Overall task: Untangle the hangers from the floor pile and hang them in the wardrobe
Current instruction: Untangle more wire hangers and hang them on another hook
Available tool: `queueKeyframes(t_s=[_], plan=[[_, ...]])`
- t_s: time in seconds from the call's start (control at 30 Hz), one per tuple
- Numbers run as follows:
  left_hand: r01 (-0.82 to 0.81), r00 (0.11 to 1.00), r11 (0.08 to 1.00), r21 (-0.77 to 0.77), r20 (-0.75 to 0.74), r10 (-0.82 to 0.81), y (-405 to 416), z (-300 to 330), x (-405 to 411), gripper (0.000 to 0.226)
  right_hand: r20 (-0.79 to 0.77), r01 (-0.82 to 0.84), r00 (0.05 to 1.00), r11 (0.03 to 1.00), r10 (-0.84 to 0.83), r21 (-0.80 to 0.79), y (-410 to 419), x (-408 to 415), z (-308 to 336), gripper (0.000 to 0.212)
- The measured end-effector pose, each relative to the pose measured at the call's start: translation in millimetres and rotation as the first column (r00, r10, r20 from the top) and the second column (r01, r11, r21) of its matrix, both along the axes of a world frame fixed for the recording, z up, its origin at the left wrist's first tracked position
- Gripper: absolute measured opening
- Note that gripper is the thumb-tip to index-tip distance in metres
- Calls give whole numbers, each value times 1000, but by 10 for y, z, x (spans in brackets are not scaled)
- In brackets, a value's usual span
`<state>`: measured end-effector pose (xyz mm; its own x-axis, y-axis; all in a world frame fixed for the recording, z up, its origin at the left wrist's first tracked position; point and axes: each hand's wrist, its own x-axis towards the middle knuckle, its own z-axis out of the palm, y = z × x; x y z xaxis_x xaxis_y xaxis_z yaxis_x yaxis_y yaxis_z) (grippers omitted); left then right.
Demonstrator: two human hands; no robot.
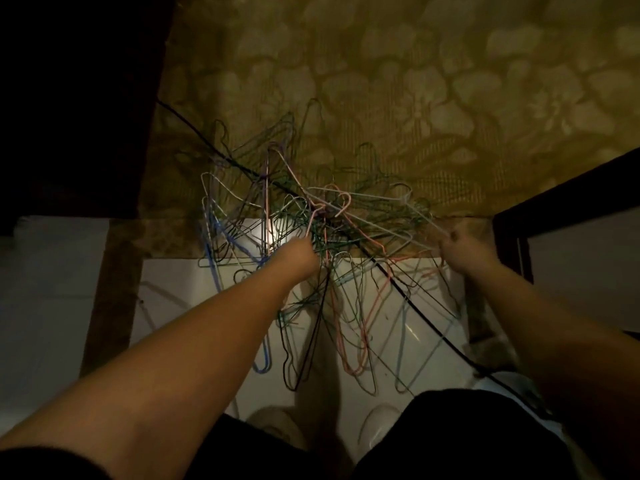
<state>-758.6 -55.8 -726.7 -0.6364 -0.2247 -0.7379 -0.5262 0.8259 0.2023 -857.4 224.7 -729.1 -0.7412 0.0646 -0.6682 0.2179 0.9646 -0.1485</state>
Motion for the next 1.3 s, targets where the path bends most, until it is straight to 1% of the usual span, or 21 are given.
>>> queueKeyframes(t_s=[0.1, 0.2, 0.23, 0.3, 0.33, 0.4, 0.43, 0.47, 0.57, 0.63, 0.73, 0.77, 0.8, 0.87, 0.9, 1.0, 1.03, 1.1, 1.17, 1.23, 1.3], plan=[[-146, 988, 989, -4, -52, 146, -57, -206, -128, 49, 97, 22, 995, 999, -18, -34, 68, 136, -353, 50], [-312, 950, 946, 92, 6, 312, -61, -363, -132, 75, 134, 105, 987, 992, -94, -76, 160, 270, -706, 60], [-306, 952, 947, 103, 25, 305, -48, -384, -122, 80, 155, 142, 979, 987, -129, -74, 167, 318, -767, 56], [-281, 960, 953, 112, 18, 281, -32, -409, -121, 74, 171, 226, 964, 968, -205, -113, 181, 371, -845, 38], [-292, 956, 948, 130, 4, 294, -24, -397, -135, 67, 176, 260, 956, 955, -234, -144, 169, 377, -818, 29], [-323, 943, 932, 163, -24, 331, -24, -369, -180, 57, 219, 415, 906, 859, -362, -298, 108, 356, -728, 20], [-335, 939, 927, 166, -28, 344, -21, -360, -204, 56, 185, 407, 913, 838, -363, -364, 93, 339, -644, 20], [-340, 936, 924, 174, -30, 350, -6, -341, -233, 58, 168, 434, 901, 807, -401, -401, 74, 306, -541, 20], [-328, 936, 913, 243, -47, 349, 101, -218, -332, 72, 126, 369, 925, 771, -358, -519, 6, 191, -252, 22], [-367, 911, 870, 328, -63, 408, 172, -177, -426, 82, 102, 344, 929, 723, -357, -599, -65, 128, -95, 21], [-495, 812, 712, 499, -28, 583, 294, -91, -559, 111, 107, 356, 912, 632, -396, -688, -182, 126, 114, 14], [-566, 745, 607, 557, 31, 666, 324, -72, -600, 120, 112, 351, 911, 604, -397, -715, -220, 144, 168, 14], [-634, 666, 468, 616, 127, 735, 358, -53, -638, 118, 112, 340, 915, 591, -388, -732, -258, 166, 221, 19], [-682, 545, 196, 704, 312, 778, 477, 47, -696, 77, 125, 324, 924, 564, -362, -759, -338, 193, 356, 25], [-687, 507, 109, 718, 367, 780, 528, 107, -722, 55, 162, 342, 919, 527, -358, -778, -373, 190, 419, 23], [-693, 434, -11, 720, 430, 792, 598, 157, -817, 21, 288, 407, 904, 432, -315, -805, -446, 86, 599, 19], [-695, 407, -44, 718, 443, 799, 588, 208, -849, 17, 309, 419, 903, 450, -299, -789, -456, 34, 659, 18], [-688, 334, -135, 713, 476, 813, 553, 285, -918, 22, 355, 448, 894, 547, -273, -707, -436, -74, 762, 17], [-653, 312, -193, 732, 493, 812, 522, 407, -961, 21, 455, 500, 855, 633, -250, -591, -401, -147, 850, 20], [-627, 299, -236, 743, 509, 807, 492, 571, -977, 20, 568, 566, 788, 644, -238, -515, -414, -182, 939, 22], [-597, 268, -311, 740, 549, 792, 434, 734, -985, 20, 590, 568, 776, 654, -223, -500, -478, -202, 999, 26]])
